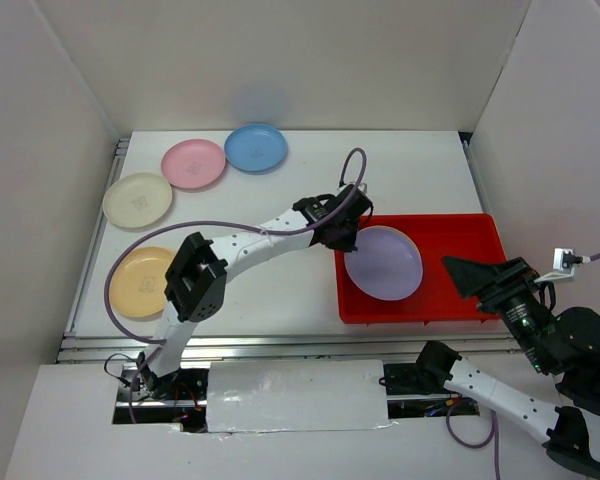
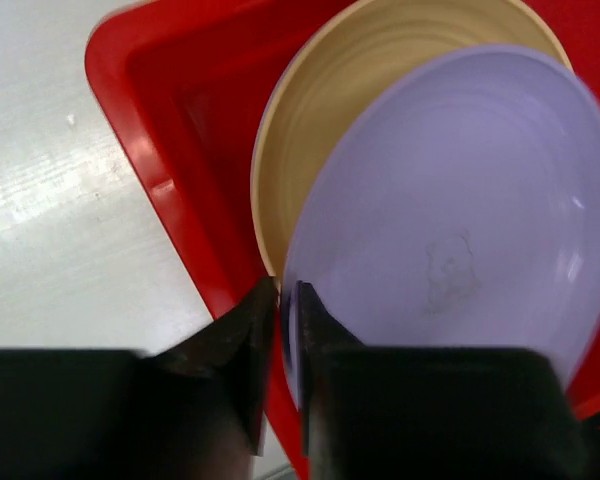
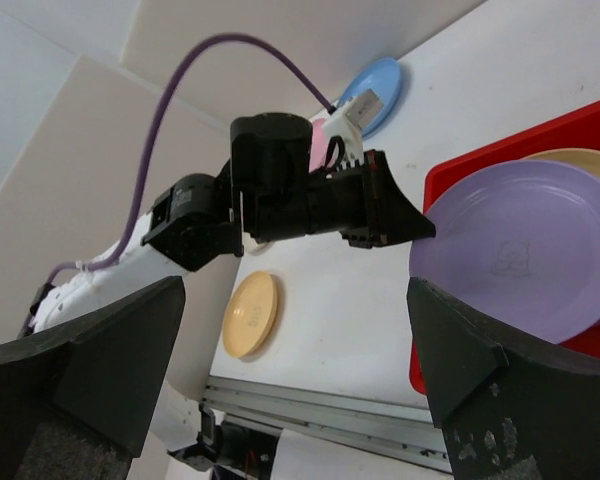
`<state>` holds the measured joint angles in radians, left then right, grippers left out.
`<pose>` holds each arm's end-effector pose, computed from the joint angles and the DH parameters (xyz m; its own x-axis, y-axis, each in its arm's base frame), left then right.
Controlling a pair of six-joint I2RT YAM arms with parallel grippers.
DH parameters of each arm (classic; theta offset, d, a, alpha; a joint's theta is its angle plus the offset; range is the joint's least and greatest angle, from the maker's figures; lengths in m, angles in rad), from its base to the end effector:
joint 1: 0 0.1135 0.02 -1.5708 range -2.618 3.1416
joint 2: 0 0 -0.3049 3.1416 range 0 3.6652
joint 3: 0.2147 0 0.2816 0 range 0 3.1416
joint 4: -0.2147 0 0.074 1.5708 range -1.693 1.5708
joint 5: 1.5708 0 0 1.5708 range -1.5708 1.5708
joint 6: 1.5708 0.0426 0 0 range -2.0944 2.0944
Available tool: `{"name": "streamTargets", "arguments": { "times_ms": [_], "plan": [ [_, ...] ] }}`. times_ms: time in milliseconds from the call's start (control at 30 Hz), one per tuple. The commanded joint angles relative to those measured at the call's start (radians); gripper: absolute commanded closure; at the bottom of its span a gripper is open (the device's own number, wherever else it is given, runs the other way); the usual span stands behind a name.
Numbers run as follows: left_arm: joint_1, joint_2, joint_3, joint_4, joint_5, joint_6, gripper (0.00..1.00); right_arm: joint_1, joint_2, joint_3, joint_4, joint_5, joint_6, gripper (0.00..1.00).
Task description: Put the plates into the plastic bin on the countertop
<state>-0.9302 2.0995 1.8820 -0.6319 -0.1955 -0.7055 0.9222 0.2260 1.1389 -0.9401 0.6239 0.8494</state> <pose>0.3245 -0.4215 0.2890 -0.8019 0.0115 -0.5974 0.2494 0.9150 -0.3172 -0.0091 -0.0532 0.4333 -0.2316 0.7033 -0.6721 -0.1818 0.6474 0.7401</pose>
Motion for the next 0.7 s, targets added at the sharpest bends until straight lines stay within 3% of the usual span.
{"name": "streamTargets", "arguments": {
  "times_ms": [0,100,133,167,200,267,300,400,500,533,667],
  "plan": [
    [0.01,0.008,0.112,-0.006,0.001,0.003,0.7,-0.006,0.039,0.016,-0.025,-0.007,-0.009,0.0],
    [0.021,-0.006,0.112,0.018,0.021,0.009,0.39,-0.005,0.035,-0.001,0.001,-0.026,-0.021,0.0],
    [0.027,-0.021,0.114,0.02,0.022,0.009,0.33,-0.006,0.03,-0.011,0.009,-0.029,-0.026,0.0],
    [0.034,-0.033,0.106,0.035,0.034,0.021,0.17,-0.006,0.03,-0.016,0.021,-0.039,-0.032,0.0],
    [0.037,-0.047,0.105,0.035,0.041,0.029,0.17,-0.005,0.03,-0.021,0.027,-0.044,-0.032,0.0],
    [0.044,-0.104,0.1,0.009,0.016,0.044,0.06,-0.006,0.035,-0.036,0.04,-0.056,-0.05,0.0],
    [0.042,-0.136,0.091,-0.041,-0.063,0.038,0.01,-0.005,0.041,-0.047,0.061,-0.084,-0.064,0.0],
    [0.077,-0.319,-0.065,-0.089,-0.232,-0.034,0.01,-0.006,0.111,-0.097,0.089,-0.128,-0.099,0.0],
    [0.184,-0.559,-0.341,-0.085,-0.272,-0.152,0.01,-0.006,0.223,-0.145,0.133,-0.153,-0.099,0.0],
    [0.256,-0.681,-0.483,-0.065,-0.269,-0.202,0.01,-0.006,0.254,-0.183,0.171,-0.185,-0.111,0.0],
    [0.52,-0.916,-0.753,-0.101,-0.246,-0.265,0.01,-0.008,0.3,-0.274,0.421,-0.309,-0.15,0.0]
  ]
}}
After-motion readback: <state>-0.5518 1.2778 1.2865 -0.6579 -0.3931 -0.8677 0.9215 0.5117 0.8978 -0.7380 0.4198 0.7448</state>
